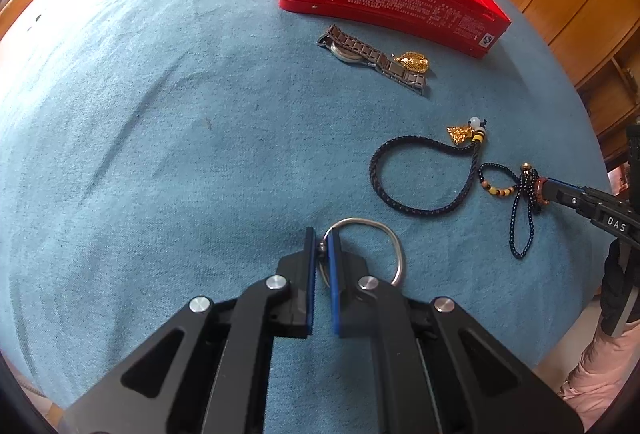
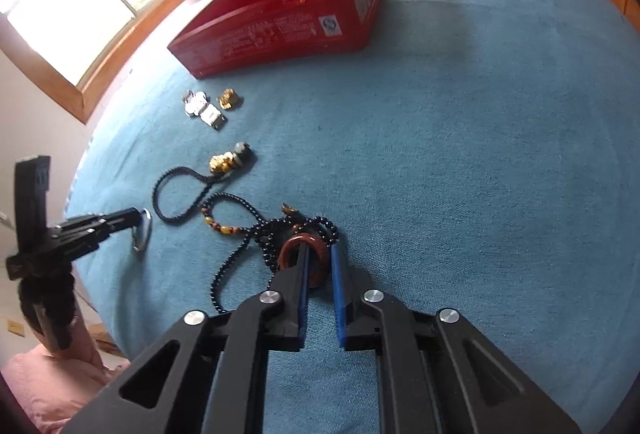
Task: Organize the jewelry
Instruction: 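Grip the silver ring with left tool while right tool grips the red ring, then carry the silver ring and red ring in both tools toward the tin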
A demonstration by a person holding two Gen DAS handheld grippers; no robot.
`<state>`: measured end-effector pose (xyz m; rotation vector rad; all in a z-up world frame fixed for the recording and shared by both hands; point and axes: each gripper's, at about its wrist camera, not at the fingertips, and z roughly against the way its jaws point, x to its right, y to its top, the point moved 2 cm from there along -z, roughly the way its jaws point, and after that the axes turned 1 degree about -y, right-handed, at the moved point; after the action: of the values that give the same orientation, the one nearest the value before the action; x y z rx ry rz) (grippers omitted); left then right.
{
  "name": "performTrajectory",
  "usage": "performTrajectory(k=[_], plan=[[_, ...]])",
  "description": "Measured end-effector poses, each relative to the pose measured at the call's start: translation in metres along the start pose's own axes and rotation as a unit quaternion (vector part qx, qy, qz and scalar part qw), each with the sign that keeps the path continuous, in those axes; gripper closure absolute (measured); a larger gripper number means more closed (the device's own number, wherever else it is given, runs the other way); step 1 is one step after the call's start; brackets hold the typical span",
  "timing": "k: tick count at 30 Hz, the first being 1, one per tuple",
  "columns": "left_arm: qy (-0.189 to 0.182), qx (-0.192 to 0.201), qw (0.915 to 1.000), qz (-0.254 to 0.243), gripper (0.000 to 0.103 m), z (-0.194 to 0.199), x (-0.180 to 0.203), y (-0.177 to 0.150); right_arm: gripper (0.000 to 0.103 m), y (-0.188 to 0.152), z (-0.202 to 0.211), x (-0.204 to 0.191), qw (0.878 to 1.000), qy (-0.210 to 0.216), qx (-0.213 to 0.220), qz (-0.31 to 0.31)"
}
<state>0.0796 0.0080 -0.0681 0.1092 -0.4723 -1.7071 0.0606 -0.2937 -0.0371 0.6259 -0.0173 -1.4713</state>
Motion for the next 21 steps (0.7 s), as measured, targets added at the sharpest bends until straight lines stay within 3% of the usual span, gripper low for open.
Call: performTrajectory(k=[11,21], plan=[[-0.035,0.028,0.999,0.007,0.099,0.019,-0.003,0.005,0.093,0.008,0.029,0.004,0.999,0.03,0.039,-0.007],[-0.022,0.059,0.998,0.005,0.099,0.042,-0.003,0.043,0.093,0.046,0.029,-0.009,0.998,0.028,0.052,0.0]])
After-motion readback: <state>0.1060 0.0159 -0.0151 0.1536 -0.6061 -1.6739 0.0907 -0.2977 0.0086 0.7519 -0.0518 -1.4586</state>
